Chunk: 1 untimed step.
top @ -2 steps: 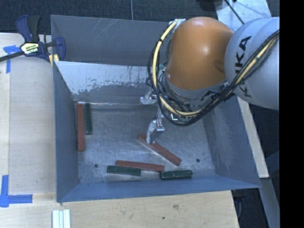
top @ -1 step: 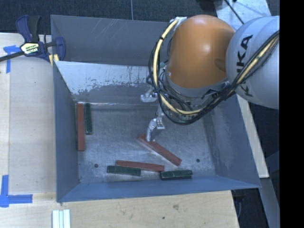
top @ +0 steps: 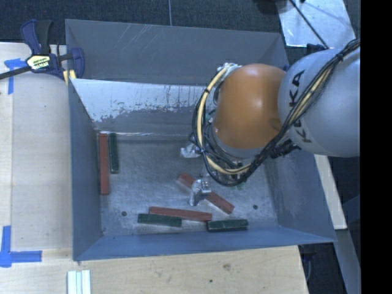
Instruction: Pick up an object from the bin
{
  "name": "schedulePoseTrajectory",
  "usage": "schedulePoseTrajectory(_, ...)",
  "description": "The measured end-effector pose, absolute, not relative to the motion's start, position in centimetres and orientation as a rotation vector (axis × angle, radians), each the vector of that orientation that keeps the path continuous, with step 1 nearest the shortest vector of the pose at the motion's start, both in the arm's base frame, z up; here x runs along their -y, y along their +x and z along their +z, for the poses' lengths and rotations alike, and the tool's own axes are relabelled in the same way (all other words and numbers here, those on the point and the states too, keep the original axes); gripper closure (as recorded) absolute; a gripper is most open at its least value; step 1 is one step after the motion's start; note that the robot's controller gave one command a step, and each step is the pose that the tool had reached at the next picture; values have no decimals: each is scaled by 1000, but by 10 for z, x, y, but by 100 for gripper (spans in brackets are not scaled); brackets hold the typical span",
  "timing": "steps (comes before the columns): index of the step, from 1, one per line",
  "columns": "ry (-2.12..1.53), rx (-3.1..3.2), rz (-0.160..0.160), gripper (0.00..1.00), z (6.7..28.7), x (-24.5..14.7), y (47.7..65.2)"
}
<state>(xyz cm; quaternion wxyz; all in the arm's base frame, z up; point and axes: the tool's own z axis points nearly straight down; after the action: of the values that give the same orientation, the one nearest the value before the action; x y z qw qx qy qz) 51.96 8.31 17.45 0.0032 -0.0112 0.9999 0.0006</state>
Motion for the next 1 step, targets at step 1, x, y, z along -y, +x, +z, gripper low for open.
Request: schedulePoseTrajectory(1, -238, -3137, 0, 0, 158, -51, 489)
